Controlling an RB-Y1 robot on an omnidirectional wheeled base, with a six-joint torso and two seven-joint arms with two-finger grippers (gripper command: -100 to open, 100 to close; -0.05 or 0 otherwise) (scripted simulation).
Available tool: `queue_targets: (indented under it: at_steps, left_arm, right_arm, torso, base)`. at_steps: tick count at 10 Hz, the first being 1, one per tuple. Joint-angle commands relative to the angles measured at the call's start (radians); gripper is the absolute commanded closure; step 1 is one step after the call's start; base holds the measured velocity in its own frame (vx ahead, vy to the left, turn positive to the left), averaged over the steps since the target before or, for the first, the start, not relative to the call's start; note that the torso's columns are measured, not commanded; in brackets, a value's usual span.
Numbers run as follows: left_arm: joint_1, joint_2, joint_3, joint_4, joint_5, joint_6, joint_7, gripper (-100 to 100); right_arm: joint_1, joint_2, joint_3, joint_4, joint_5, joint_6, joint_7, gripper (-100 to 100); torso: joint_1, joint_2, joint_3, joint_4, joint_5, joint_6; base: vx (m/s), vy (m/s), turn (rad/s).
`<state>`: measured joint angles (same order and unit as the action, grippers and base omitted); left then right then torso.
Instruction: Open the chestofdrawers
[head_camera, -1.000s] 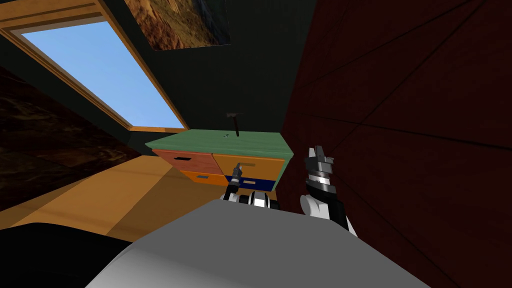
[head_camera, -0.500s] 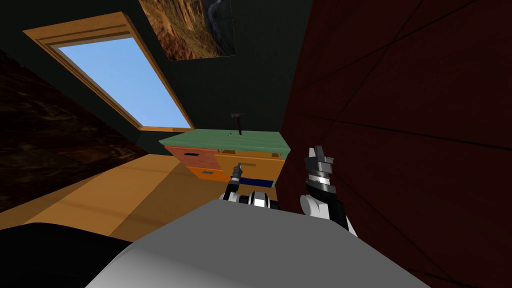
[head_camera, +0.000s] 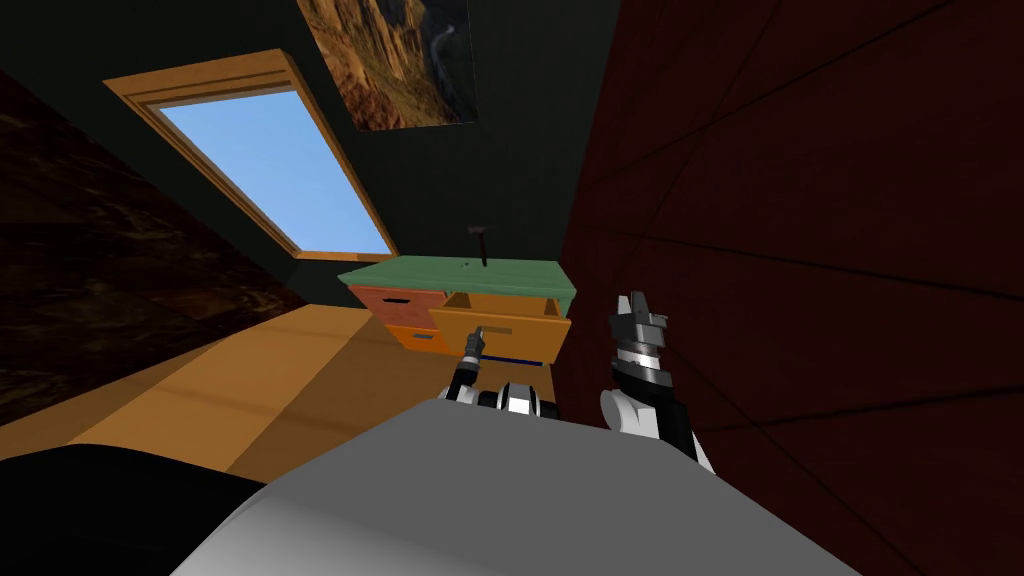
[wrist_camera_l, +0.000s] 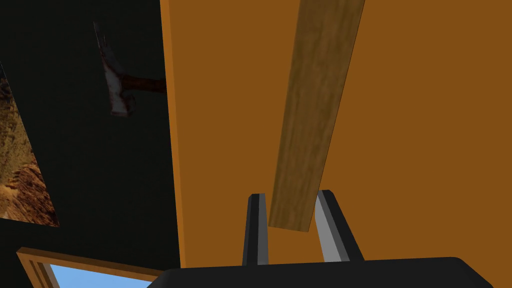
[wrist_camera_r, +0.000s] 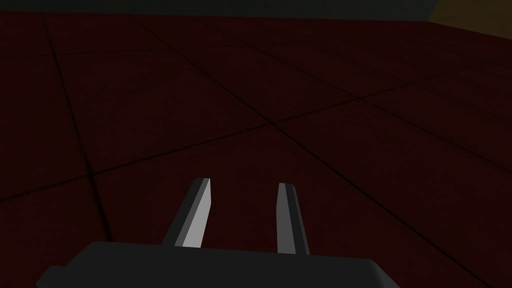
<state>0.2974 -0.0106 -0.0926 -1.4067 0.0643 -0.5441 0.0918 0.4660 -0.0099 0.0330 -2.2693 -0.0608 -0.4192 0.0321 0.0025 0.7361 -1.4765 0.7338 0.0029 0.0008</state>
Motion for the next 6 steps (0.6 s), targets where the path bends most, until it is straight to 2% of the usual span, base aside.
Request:
queue_targets:
  at_steps: [1,2,6]
  left_arm:
    - [0.006,0.001,-0.003,-0.006,-0.001,0.005,0.0,100]
    - [0.002,-0.001,-0.002,-0.047,-0.001,0.055,-0.004,-100]
    - [-0.012,-0.008,-0.001,-0.131,-0.002,0.152,-0.011,-100]
  right_arm:
    - [0.0,0.0,0.0,0.0,0.0,0.0,0.0,0]
    - [0.0,0.0,0.0,0.0,0.0,0.0,0.0,0]
    - [0.0,0.0,0.0,0.0,0.0,0.0,0.0,0]
  torso:
    - [-0.001,-0.002,-0.001,0.0,0.0,0.0]
    - [-0.002,-0.007,-0.004,0.001,-0.002,0.0]
    - [-0.003,0.002,0.001,0.005,-0.003,-0.001]
  base:
    - [-0.098,-0.014,0.009]
    - [-0.049,0.002,0.026]
    - [-0.029,0.0,0.021]
